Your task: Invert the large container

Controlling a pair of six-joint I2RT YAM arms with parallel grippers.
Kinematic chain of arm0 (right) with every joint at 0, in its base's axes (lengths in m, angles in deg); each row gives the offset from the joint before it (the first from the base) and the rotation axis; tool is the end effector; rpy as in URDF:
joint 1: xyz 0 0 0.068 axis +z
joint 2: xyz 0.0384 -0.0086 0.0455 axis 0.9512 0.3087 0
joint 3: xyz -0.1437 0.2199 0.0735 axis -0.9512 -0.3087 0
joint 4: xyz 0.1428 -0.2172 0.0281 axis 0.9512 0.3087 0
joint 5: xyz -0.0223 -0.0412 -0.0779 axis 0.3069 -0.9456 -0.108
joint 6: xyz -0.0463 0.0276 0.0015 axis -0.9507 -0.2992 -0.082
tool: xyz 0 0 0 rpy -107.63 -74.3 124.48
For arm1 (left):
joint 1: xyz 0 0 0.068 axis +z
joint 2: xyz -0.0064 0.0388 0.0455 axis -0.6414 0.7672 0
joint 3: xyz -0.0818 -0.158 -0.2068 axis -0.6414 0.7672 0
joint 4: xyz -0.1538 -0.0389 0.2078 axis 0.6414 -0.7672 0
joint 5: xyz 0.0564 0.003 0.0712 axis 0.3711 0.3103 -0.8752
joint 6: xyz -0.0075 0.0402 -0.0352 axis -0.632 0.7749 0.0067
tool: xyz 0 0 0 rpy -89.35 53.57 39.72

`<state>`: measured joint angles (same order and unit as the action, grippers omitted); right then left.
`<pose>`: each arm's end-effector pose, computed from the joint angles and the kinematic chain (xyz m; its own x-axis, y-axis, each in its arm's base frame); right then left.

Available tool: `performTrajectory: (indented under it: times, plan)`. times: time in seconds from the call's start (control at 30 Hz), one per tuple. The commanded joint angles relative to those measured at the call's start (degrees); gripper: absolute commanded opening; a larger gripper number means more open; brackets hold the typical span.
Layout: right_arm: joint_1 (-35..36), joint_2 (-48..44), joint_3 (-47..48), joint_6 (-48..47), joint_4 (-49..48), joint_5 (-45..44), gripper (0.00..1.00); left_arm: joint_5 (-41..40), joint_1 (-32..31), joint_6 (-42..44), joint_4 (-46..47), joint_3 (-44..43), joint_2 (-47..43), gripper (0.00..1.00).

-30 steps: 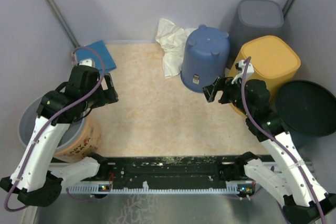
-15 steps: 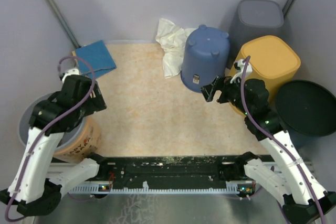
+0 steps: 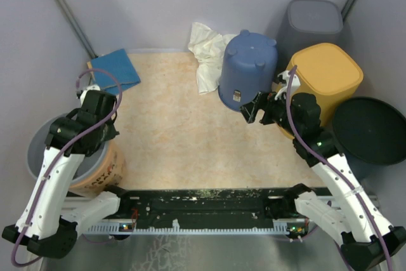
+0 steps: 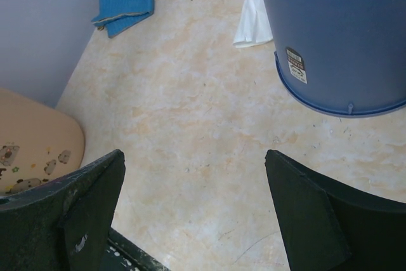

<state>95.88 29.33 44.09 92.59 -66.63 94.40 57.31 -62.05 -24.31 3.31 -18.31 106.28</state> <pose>0.1585 0.0762 0.3650 -0.4318 0.2448 -0.8681 -0.3994 0.8111 0.4274 0.1264 -0.0311 0.3930 -0.6740 -0.2088 -0.7086 -0.3655 0.9279 0.0742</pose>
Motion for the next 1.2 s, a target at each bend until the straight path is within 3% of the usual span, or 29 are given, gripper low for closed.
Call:
performTrajectory:
  times: [0.0,0.07,0.27,0.4,0.5,0.63,0.8,1.0,1.17]
  plan:
    - [0.22,-0.21,-0.37,0.89,-4.71,1.43,0.91,5.49,0.03,5.62,5.33,-2.13,1.11,0.07]
    - [0.23,-0.31,-0.84,1.29,-4.98,1.71,0.91,10.21,0.06,8.10,7.76,-2.79,1.95,0.01]
    - [0.23,0.23,-3.93,5.73,-10.16,7.69,0.90,28.16,-0.10,11.83,13.54,-8.20,6.03,0.00]
    - [0.56,1.78,-6.83,13.23,-17.98,14.61,0.87,38.15,-2.92,10.13,21.08,-7.01,7.55,0.00]
    - [3.90,2.61,-8.75,18.09,-22.95,14.26,0.86,39.46,-7.92,8.01,26.37,-6.04,9.66,0.00]
    - [11.95,6.41,-9.00,24.96,-27.58,6.77,0.85,37.16,-14.81,7.03,30.38,-7.17,13.62,0.00]
    - [19.87,13.08,-4.97,30.31,-25.77,-3.61,0.81,35.75,-17.80,8.49,31.19,-10.17,15.83,0.00]
    - [20.35,18.66,-0.96,33.01,-27.64,-5.36,0.46,37.81,-18.15,11.94,29.93,-9.90,14.95,0.00]
    - [20.84,22.29,1.33,33.98,-31.15,-3.00,0.42,40.31,-18.28,14.64,31.51,-6.59,12.67,0.00]
